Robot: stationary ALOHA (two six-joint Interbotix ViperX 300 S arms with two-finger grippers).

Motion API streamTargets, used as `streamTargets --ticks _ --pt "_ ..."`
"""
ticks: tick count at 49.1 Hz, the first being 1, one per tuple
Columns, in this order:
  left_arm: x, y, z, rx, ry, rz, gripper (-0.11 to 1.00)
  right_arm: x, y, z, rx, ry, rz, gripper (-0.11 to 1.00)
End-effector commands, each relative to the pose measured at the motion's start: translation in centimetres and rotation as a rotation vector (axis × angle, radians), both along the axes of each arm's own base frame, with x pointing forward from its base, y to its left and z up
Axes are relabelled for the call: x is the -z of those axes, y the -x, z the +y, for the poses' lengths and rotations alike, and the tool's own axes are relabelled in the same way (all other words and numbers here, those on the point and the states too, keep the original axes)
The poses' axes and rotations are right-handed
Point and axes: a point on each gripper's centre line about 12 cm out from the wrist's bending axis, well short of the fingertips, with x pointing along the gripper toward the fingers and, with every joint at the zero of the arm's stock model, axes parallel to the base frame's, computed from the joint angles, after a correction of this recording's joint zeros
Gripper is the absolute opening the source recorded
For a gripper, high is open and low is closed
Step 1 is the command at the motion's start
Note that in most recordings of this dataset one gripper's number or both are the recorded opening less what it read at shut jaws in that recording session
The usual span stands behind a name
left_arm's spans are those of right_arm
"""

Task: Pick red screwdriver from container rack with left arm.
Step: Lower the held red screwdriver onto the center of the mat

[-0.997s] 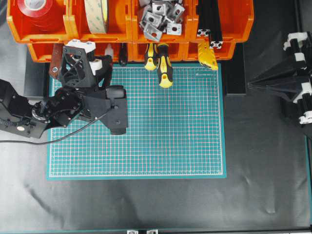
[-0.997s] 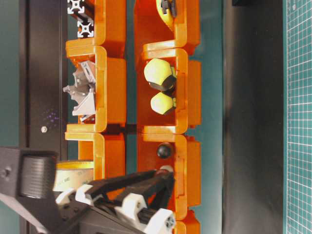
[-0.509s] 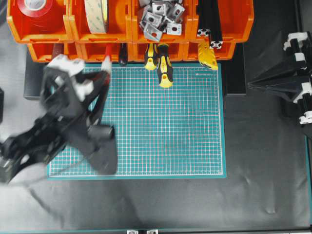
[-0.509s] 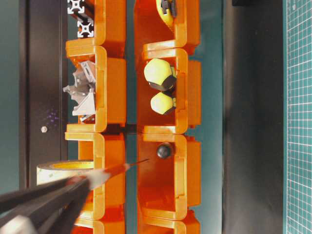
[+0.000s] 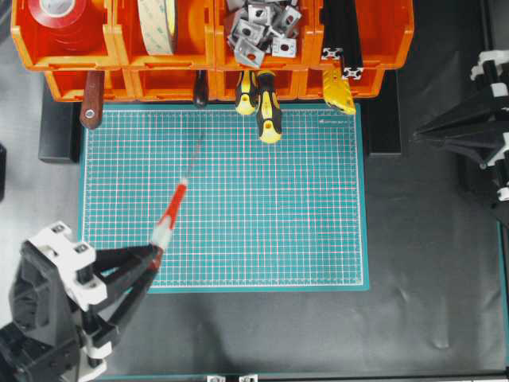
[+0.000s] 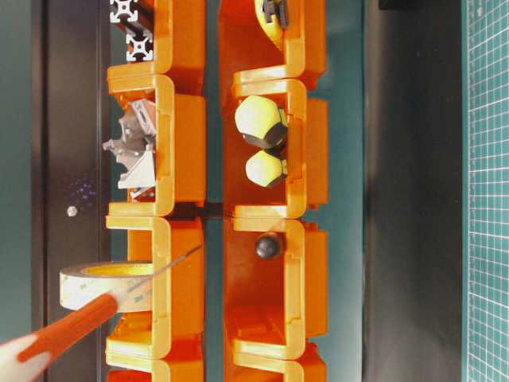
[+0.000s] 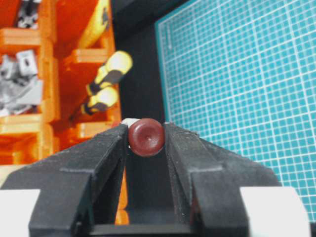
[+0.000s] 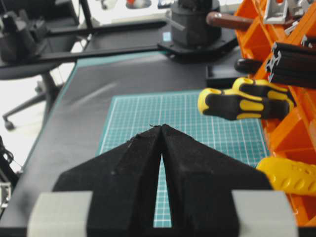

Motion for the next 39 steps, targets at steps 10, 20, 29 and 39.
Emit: streamTargets --ticks 10,20,29,39 --pt "1.9 -1.0 -0.9 0.125 0.03 -0.016 0.27 -2.7 0.4 0.0 0.002 -0.072 -0.074 0.01" --pt "5.5 -3.0 -0.4 0.23 0.05 0.003 0.27 -3.5 0.7 0.0 0.004 -0.121 -0.1 0.01" --pt "9.6 -4.5 1.6 0.265 0.055 0.057 0.27 -3.7 0.8 0.0 0.005 -0.144 -0.104 0.01" --pt "12.2 -5.5 3.6 0.266 0.065 0.096 0.27 -3.7 0.8 0.0 0.006 -0.152 -0.105 0.01"
